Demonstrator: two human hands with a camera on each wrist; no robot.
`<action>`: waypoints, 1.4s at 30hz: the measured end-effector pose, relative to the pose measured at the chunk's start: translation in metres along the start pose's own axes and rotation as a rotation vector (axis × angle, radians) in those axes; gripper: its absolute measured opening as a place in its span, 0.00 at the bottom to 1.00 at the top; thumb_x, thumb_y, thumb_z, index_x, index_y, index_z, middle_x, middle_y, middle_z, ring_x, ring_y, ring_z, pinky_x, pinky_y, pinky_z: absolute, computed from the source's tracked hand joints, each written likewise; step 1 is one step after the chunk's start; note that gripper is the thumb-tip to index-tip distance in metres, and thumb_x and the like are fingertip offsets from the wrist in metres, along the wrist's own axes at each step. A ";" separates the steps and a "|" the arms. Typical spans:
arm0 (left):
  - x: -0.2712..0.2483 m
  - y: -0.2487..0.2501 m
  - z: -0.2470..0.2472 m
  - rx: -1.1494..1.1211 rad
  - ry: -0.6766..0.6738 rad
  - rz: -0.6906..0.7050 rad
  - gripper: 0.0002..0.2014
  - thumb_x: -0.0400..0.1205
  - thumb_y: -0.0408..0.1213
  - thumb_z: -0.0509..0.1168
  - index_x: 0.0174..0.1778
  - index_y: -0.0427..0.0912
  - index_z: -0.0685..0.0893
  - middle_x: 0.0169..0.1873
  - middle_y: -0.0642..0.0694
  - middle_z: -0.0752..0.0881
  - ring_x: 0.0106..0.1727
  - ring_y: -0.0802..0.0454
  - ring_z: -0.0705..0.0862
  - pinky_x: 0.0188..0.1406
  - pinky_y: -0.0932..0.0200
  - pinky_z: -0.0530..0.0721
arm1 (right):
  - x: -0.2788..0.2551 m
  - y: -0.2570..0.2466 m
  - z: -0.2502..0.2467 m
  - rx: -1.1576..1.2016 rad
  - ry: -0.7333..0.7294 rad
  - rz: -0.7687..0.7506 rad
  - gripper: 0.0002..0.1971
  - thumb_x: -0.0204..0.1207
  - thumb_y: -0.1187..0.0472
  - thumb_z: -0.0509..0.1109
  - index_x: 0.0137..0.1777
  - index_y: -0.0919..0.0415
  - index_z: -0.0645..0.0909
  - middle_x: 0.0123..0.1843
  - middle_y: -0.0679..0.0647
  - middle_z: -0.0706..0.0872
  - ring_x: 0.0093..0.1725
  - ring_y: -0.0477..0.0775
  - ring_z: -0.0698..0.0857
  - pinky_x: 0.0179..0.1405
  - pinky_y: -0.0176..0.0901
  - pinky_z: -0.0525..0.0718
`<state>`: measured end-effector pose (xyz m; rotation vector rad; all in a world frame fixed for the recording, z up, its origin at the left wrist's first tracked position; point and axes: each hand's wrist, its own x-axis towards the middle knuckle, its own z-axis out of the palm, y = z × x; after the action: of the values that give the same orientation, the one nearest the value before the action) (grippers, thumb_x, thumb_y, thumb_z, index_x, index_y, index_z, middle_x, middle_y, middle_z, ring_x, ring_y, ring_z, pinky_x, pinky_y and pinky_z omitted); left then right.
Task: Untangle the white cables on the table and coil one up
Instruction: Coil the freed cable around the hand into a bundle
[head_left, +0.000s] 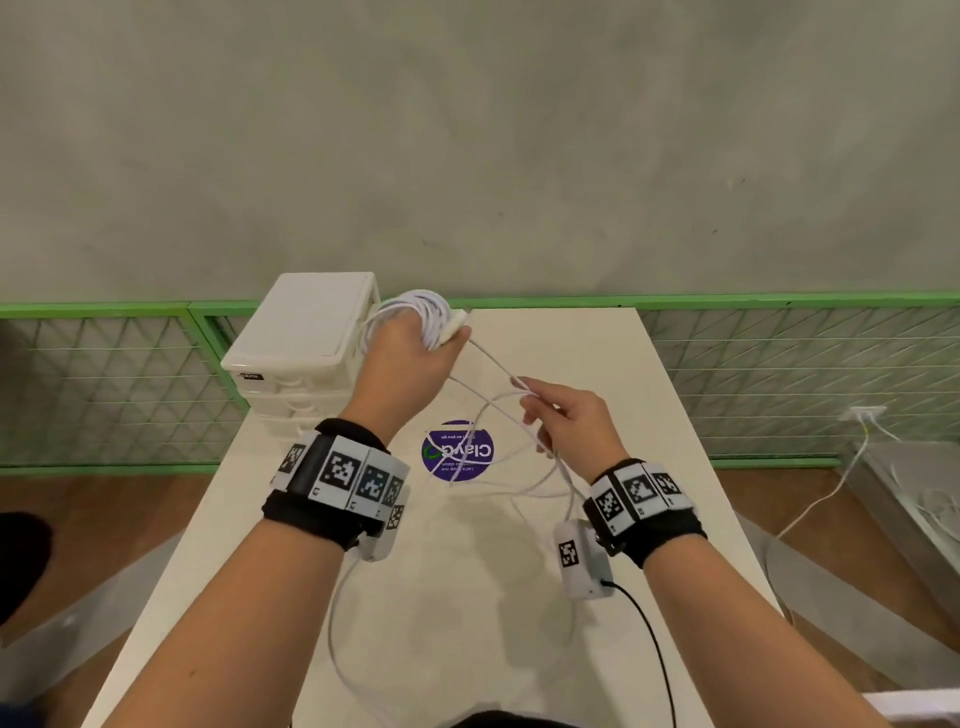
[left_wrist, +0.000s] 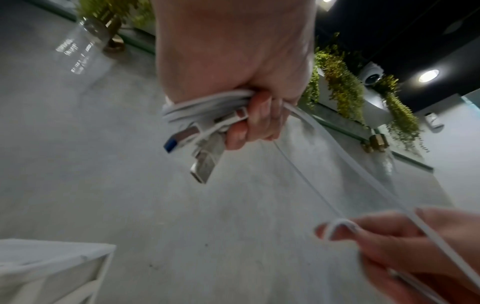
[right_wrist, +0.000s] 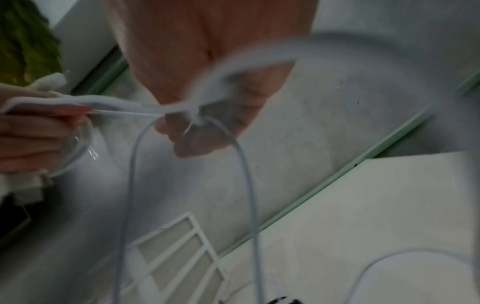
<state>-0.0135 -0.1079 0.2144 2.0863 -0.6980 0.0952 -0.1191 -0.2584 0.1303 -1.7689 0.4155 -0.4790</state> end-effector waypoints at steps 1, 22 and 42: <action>0.002 -0.002 -0.005 0.010 0.038 -0.030 0.22 0.81 0.43 0.69 0.26 0.45 0.66 0.23 0.48 0.68 0.25 0.54 0.66 0.22 0.64 0.63 | 0.001 0.004 -0.004 0.001 0.000 0.003 0.13 0.80 0.66 0.66 0.59 0.50 0.85 0.31 0.50 0.82 0.21 0.51 0.75 0.22 0.38 0.77; 0.034 -0.030 -0.058 -0.268 0.317 -0.320 0.13 0.81 0.41 0.66 0.32 0.46 0.72 0.27 0.47 0.77 0.24 0.54 0.76 0.24 0.60 0.74 | -0.003 0.067 -0.064 -0.253 0.158 0.429 0.41 0.75 0.46 0.70 0.82 0.61 0.56 0.81 0.57 0.64 0.80 0.55 0.64 0.78 0.48 0.61; -0.018 0.030 -0.015 -0.535 -0.806 -0.185 0.18 0.79 0.49 0.69 0.31 0.41 0.73 0.15 0.53 0.64 0.15 0.58 0.57 0.15 0.68 0.55 | 0.074 -0.036 0.005 -0.405 0.056 -0.513 0.05 0.74 0.65 0.67 0.46 0.61 0.85 0.43 0.46 0.76 0.45 0.48 0.77 0.47 0.43 0.76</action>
<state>-0.0410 -0.1015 0.2397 1.6091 -0.8644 -0.9770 -0.0527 -0.2838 0.1712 -2.2682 0.0900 -0.8516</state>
